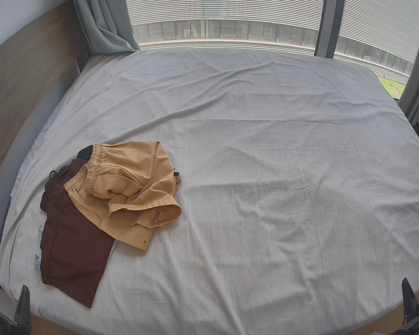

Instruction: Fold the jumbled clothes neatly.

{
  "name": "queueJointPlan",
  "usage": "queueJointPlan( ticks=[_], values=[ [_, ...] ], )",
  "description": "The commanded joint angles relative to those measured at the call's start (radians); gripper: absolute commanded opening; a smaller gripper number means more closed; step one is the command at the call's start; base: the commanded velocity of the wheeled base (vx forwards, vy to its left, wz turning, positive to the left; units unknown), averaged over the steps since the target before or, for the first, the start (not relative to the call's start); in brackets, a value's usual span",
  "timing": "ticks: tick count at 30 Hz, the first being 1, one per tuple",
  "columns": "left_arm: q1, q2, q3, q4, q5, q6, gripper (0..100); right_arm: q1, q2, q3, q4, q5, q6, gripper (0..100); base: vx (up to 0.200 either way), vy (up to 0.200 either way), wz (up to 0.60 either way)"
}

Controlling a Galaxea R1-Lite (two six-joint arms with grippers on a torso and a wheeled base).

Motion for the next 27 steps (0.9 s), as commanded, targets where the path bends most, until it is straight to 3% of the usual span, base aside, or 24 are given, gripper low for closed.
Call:
queueJointPlan(
  ticks=[1, 12, 22, 27],
  values=[
    [-0.002, 0.022, -0.083, 0.017, -0.011, -0.001, 100, -0.001, -0.002, 0.018, 0.0, 0.0, 0.0, 100, 0.0, 0.0, 0.0],
    [-0.048, 0.079, -0.082, 0.032, -0.06, -0.007, 100, 0.0, -0.002, 0.018, 0.0, -0.001, 0.002, 100, 0.0, 0.0, 0.0],
    [-0.147, 0.323, -0.145, 0.003, -0.105, -0.02, 100, 0.0, -0.002, 0.018, 0.0, -0.001, 0.002, 100, 0.0, 0.0, 0.0],
    [-0.15, 0.396, -0.177, -0.01, -0.106, -0.033, 100, 0.0, -0.002, 0.018, -0.002, -0.001, 0.002, 100, 0.0, 0.0, 0.0]
  ],
)
